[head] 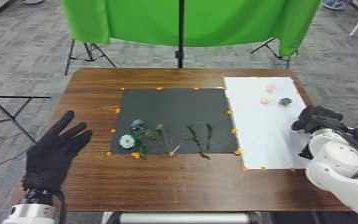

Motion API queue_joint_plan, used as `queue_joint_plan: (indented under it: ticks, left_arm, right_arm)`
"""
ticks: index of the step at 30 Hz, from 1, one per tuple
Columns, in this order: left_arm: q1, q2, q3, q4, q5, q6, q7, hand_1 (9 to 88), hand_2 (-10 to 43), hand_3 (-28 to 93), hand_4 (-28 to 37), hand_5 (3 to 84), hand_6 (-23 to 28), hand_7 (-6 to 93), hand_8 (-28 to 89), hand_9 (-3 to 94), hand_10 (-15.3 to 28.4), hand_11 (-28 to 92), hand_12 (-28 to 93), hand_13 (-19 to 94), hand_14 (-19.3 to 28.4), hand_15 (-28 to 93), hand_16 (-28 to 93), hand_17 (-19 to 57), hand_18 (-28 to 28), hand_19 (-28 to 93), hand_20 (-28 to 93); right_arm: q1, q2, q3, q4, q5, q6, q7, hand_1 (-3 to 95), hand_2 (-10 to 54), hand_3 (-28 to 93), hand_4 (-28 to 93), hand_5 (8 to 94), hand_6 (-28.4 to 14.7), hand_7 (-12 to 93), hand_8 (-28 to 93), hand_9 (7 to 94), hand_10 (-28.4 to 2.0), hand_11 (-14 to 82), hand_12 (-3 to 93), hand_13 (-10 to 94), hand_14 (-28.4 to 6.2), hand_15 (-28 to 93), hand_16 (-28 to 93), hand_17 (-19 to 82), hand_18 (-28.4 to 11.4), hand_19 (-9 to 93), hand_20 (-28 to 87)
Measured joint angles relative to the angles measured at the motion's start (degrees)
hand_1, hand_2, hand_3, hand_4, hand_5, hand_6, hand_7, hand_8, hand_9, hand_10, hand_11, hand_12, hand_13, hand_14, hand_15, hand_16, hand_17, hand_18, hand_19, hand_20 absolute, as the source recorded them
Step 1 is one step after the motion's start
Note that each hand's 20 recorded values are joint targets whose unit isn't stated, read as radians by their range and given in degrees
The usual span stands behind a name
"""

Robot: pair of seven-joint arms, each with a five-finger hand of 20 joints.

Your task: Arrange flowers

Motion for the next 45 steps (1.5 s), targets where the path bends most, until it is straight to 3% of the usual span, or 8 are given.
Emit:
queue_joint_plan:
  ticks: [4,6,12,23,28,33,39,45]
  left_arm:
    - [0.0,0.02,0.13,0.05,-0.03,0.00,0.06,23.2,5.4,81,-25.9,35.0,6.9,11.7,-10,34.2,19.7,21,11,23,27.9,48,-8,-10.6,26.8,55,7]
    - [-0.1,0.03,0.27,0.12,-0.05,0.00,0.08,23.3,5.5,80,-26.0,35.0,6.9,11.7,-10,34.2,19.7,21,11,23,27.9,48,-8,-10.6,26.8,55,7]
    - [-0.5,-0.02,0.49,0.22,0.00,-0.01,0.04,23.4,5.5,80,-25.9,35.0,6.9,11.7,-10,34.2,19.6,21,10,23,27.9,48,-8,-10.6,26.8,55,7]
    - [-0.6,-0.50,0.49,0.36,0.27,-0.08,-0.01,23.3,5.5,80,-25.9,35.0,6.9,11.7,-10,34.1,19.7,21,10,23,27.9,48,-8,-10.6,26.8,55,7]
    - [-0.4,-1.00,-0.24,0.29,0.59,-0.14,-0.42,23.4,5.5,80,-25.9,35.0,6.9,11.7,-10,34.2,19.7,21,11,23,27.9,48,-8,-10.6,26.8,55,7]
    - [-0.4,-1.65,-0.97,0.22,0.96,-0.23,-0.94,23.4,5.6,80,-25.9,35.0,6.9,11.7,-10,34.2,19.7,21,11,23,27.9,48,-8,-10.6,26.8,55,7]
    - [-0.3,-1.80,-1.54,0.03,1.13,-0.36,-1.40,23.3,5.5,80,-26.0,35.1,7.0,11.7,-10,34.1,19.7,21,11,23,27.9,48,-9,-10.6,26.8,55,7]
    - [0.3,-1.59,-1.98,-0.30,0.99,-0.29,-1.29,23.4,5.5,80,-26.0,35.0,7.0,11.7,-10,34.2,19.7,21,11,23,27.9,48,-9,-10.6,26.8,55,7]
  right_arm:
    - [2.7,-0.3,-2.0,1.2,0.7,0.4,0.9,47.0,-9.5,75,-28,65.5,4.1,19,-12,69.3,-10.7,21.4,15.1,65,-6.6,54,20,24,-23.3,74,40]
    - [4.2,-0.5,-3.6,2.1,0.7,1.4,1.4,53.4,-9.5,68,-28,71.5,2.8,20,-5,76.5,-8.4,14.6,22.3,69,-3.3,50,26,26,-21.4,75,40]
    - [6.4,-1.5,-6.6,4.4,0.7,5.8,2.6,61.6,-9.5,63,-28,81.4,3.0,21,-1,89.1,-6.7,7.6,31.1,79,1.0,45,33,33,-16.5,78,40]
    - [6.5,-1.7,-8.9,5.2,-4.1,12.3,2.5,62.4,-9.5,68,-28,87.1,2.1,19,1,93.6,-5.4,10.2,32.2,84,1.2,44,35,37,-16.1,80,41]
    - [5.6,-0.7,-9.3,1.3,-9.4,15.0,0.5,61.5,-9.5,70,-28,87.5,1.7,19,2,93.7,-5.4,10.6,32.3,84,1.1,44,35,37,-16.3,80,41]
    - [11.6,-1.1,-15.5,-3.3,-9.9,15.6,-4.3,61.0,-9.5,71,-28,87.8,1.5,19,2,93.7,-5.4,11.1,32.2,85,1.0,45,36,37,-16.8,80,42]
    - [18.4,-7.2,-18.9,-5.8,-8.2,15.3,-10.8,60.4,-9.5,71,-28,87.4,1.6,19,2,93.7,-5.4,11.1,32.3,84,0.7,45,36,37,-16.8,80,42]
    - [28.7,-16.7,-30.5,-4.1,-5.4,13.1,-17.8,59.6,-9.5,71,-28,85.8,1.9,20,3,93.5,-5.5,9.8,33.7,83,0.3,47,35,35,-16.3,80,43]
